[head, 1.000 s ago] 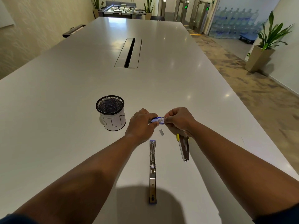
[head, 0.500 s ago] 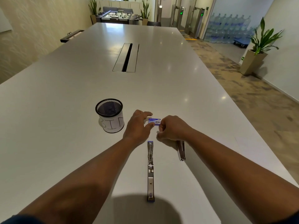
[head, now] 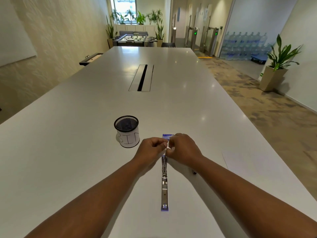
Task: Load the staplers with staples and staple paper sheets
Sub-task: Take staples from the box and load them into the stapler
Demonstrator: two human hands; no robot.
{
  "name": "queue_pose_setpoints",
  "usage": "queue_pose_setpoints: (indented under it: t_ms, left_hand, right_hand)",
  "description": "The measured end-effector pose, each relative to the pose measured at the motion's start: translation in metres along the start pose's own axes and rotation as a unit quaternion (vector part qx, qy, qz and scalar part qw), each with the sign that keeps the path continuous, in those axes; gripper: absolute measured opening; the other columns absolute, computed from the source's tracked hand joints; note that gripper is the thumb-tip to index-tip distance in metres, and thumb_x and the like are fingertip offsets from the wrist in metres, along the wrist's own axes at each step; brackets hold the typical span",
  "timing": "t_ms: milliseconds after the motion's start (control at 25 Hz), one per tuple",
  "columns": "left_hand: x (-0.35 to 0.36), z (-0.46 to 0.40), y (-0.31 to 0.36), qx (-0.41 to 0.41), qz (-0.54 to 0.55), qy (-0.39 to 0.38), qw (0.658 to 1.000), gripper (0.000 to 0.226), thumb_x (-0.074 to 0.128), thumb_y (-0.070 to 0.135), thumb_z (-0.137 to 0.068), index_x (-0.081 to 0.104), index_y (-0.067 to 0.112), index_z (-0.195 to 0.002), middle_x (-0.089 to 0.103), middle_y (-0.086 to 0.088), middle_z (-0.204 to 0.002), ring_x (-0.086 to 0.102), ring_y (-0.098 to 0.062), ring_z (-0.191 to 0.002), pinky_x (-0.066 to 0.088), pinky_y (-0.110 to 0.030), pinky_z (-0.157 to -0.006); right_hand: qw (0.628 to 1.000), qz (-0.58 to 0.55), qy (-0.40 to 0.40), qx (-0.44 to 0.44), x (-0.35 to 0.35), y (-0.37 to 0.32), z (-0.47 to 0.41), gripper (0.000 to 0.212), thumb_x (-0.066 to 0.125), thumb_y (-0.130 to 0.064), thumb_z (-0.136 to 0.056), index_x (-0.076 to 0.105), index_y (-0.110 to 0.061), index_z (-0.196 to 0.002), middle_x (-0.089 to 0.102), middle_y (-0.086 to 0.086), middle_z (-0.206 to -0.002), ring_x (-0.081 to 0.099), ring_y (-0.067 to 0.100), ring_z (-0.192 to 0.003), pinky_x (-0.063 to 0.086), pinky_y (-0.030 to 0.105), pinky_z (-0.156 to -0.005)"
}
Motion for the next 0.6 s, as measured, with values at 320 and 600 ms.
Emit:
queue_pose_setpoints:
  t_ms: [320, 600]
  left_hand:
    - [-0.002, 0.031, 0.025, 0.009, -0.09, 0.046, 0.995, 0.014, 0.07, -0.003, -0.089, 0.076, 0.003, -0.1, 0.075, -0.008, -0.087, 0.066, -0.011, -0.073, 0.051, -0.014, -0.06]
    - [-0.013, 0.024, 0.042, 0.064, -0.379, -0.011, 0.923, 0.013, 0.073, 0.012, -0.09, 0.079, 0.02, -0.098, 0.077, 0.004, -0.093, 0.07, -0.006, -0.087, 0.054, -0.021, -0.079]
  right_hand:
    - [0.975, -0.186, 0.096, 0.075, 0.005, -0.014, 0.047, 0.007, 0.064, -0.018, -0.084, 0.069, -0.013, -0.085, 0.068, 0.0, -0.086, 0.063, 0.019, -0.077, 0.048, 0.034, -0.071]
    - [0.958, -0.255, 0.078, 0.107, 0.035, -0.025, 0.095, 0.019, 0.074, -0.037, -0.083, 0.059, -0.025, -0.083, 0.057, -0.01, -0.079, 0.049, 0.005, -0.065, 0.04, 0.017, -0.058]
Point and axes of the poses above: each hand's wrist, its own z-axis away from the middle knuckle, its own x-axis out of the palm, y = z × x, the point moved 1 cm from there along -z, towards the middle knuckle
